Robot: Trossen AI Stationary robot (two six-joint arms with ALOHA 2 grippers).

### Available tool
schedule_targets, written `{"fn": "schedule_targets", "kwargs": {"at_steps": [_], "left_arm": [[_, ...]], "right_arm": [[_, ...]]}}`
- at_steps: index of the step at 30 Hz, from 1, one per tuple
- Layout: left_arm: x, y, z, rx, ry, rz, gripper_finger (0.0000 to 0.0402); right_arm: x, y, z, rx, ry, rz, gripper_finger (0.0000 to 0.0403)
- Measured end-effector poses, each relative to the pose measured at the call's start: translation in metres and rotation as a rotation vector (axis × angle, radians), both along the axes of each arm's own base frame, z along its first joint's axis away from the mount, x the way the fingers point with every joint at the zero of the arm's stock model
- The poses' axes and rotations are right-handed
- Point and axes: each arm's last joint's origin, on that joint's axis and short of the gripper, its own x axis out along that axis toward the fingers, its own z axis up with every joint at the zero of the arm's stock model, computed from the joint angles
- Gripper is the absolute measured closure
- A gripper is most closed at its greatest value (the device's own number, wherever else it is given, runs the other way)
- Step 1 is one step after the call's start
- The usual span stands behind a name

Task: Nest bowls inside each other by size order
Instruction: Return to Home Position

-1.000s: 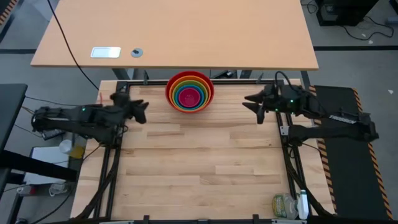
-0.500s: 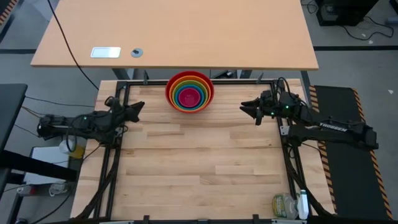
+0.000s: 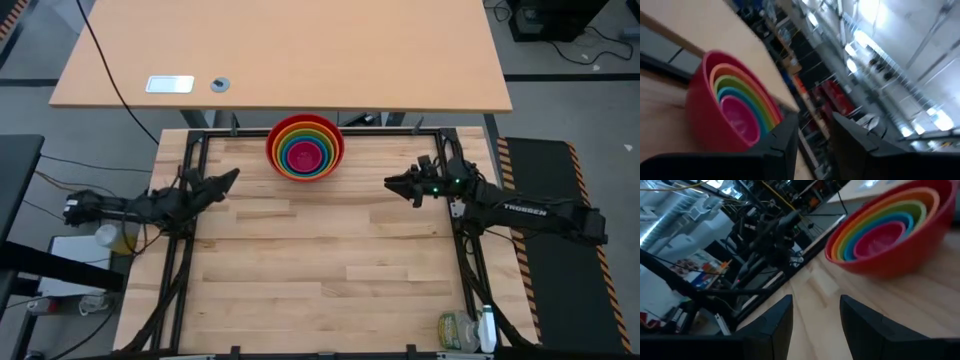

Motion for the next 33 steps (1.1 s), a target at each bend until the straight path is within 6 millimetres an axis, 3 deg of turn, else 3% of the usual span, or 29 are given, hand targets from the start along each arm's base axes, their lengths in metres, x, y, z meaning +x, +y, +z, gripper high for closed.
{"fn": "schedule_targets", "kwargs": {"at_steps": [8,15,26,33], "left_arm": [[-0.001,0.004,-0.001,0.061,-0.042,0.001,0.0288],[0.002,0.003,0.000,0.111,-0.042,-0.147,0.0288],[0.002,0.002,0.000,0.163,-0.005,-0.162,0.0288],[0.006,-0.001,-0.016,0.172,0.179,-0.219,0.0288]], "right_arm": [[-0.004,0.001,-0.022,0.085,-0.086,-0.002,0.0234],[-0.009,0.004,-0.033,0.110,-0.132,0.018,0.0239],[-0.009,0.006,-0.026,0.038,-0.191,0.075,0.0291],[-0.010,0.002,-0.025,-0.033,-0.203,-0.034,0.0302]]}}
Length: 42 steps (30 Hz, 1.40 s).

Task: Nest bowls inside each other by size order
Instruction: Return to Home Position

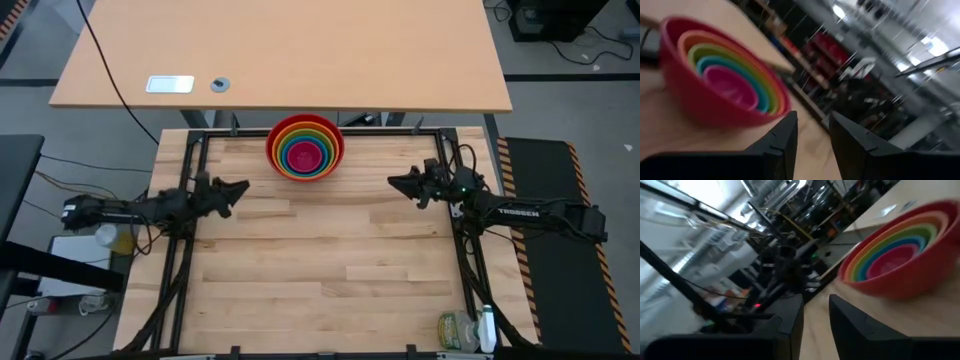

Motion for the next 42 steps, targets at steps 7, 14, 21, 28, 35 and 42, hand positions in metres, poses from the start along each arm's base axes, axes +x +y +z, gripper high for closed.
{"fn": "schedule_targets", "kwargs": {"at_steps": [7,14,21,28,35,42], "left_arm": [[0.000,-0.002,-0.019,0.157,0.281,-0.025,0.0288],[0.002,-0.002,-0.020,0.503,0.470,-0.032,0.0288],[0.002,-0.002,-0.020,0.510,0.470,-0.032,0.0288],[0.002,-0.002,-0.020,0.510,0.470,-0.032,0.0288],[0.002,-0.002,-0.019,0.509,0.469,-0.031,0.0288],[0.002,-0.002,-0.019,0.509,0.469,-0.031,0.0288]], "right_arm": [[0.000,0.000,-0.003,-0.391,0.104,-0.041,0.0300],[0.000,0.000,-0.003,-0.498,0.121,-0.051,0.0300],[0.000,0.000,-0.003,-0.496,0.121,-0.050,0.0300],[0.000,0.000,-0.003,-0.496,0.121,-0.050,0.0300],[0.000,0.000,-0.003,-0.496,0.121,-0.050,0.0300],[0.000,0.000,-0.003,-0.495,0.120,-0.051,0.0300]]}}
